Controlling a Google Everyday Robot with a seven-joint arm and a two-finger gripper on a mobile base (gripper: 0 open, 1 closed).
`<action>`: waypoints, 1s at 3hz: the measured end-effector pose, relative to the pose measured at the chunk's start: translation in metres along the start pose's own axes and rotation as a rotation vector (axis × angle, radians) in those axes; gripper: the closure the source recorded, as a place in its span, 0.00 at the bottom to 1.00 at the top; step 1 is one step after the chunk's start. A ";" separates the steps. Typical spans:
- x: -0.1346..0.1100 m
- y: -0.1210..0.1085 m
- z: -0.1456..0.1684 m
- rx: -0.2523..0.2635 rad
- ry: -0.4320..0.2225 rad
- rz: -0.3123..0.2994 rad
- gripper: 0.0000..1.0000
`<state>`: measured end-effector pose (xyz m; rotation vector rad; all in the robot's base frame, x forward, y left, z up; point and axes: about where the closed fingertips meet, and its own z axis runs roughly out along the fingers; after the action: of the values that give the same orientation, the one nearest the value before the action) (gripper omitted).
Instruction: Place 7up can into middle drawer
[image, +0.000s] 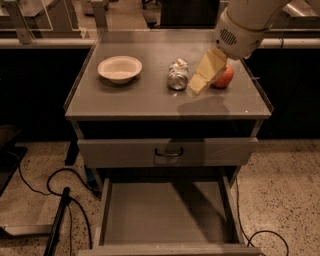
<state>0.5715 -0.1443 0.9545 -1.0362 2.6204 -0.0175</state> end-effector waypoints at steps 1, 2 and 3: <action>-0.026 -0.012 0.017 -0.028 -0.014 0.094 0.00; -0.048 -0.029 0.025 -0.028 -0.019 0.169 0.00; -0.051 -0.031 0.024 -0.025 -0.028 0.173 0.00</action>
Offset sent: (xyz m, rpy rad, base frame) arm 0.0884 0.0129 -0.0024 0.1043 0.0383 -0.2326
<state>0.6340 -0.1310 0.9507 -0.8086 2.6809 0.0694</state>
